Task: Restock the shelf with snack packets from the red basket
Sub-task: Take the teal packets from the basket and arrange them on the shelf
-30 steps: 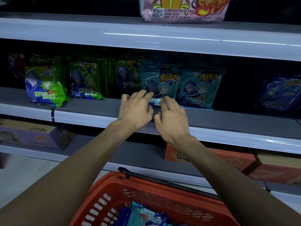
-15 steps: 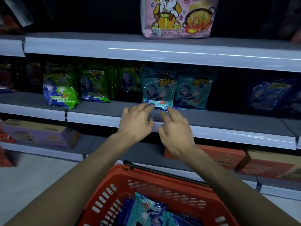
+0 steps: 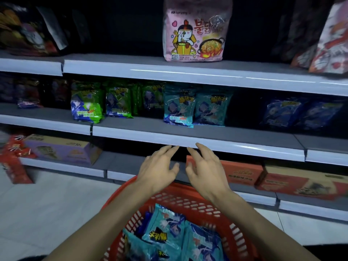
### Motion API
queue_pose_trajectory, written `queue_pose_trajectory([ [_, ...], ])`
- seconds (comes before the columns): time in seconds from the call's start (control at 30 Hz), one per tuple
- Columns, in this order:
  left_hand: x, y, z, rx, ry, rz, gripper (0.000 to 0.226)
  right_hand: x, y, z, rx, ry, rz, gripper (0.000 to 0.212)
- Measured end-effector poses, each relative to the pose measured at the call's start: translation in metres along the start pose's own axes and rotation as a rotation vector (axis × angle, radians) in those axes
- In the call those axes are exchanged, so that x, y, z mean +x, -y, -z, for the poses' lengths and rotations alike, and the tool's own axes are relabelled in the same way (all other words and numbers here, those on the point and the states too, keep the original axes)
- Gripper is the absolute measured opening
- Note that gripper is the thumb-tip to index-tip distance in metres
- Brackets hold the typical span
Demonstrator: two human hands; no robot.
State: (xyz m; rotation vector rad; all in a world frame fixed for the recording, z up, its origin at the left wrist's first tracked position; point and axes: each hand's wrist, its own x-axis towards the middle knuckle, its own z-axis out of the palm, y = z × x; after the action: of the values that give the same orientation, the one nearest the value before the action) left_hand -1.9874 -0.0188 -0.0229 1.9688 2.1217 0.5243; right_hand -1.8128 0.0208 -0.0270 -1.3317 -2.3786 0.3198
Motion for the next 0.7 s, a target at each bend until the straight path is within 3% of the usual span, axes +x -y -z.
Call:
queue_pose_trajectory([
  [0.17,-0.035,0.003,-0.018,-0.355,0.026,0.189,0.049,-0.044,-0.004,0.000,0.229,0.067,-0.086,0.054],
  [0.23,-0.055,0.010,-0.035,-0.365,0.089,0.221,0.040,-0.063,-0.007,-0.011,0.413,0.164,-0.235,0.051],
  [0.3,-0.077,0.018,-0.054,-0.228,0.199,0.239,0.035,-0.084,-0.014,-0.028,0.534,0.352,-0.398,0.037],
  [0.37,-0.092,0.022,-0.068,-0.023,0.340,0.266,0.037,-0.107,-0.027,-0.045,0.443,0.568,-0.474,0.027],
  [0.5,-0.102,0.036,-0.095,0.211,0.475,0.330,0.051,-0.144,-0.046,-0.062,0.144,0.898,-0.448,0.043],
  [0.6,-0.106,0.053,-0.116,0.318,0.463,0.402,0.067,-0.148,-0.047,-0.063,0.076,0.962,-0.442,0.045],
  [0.7,-0.105,0.063,-0.131,0.295,0.477,0.523,0.055,-0.148,-0.039,-0.055,0.107,0.932,-0.444,0.056],
])
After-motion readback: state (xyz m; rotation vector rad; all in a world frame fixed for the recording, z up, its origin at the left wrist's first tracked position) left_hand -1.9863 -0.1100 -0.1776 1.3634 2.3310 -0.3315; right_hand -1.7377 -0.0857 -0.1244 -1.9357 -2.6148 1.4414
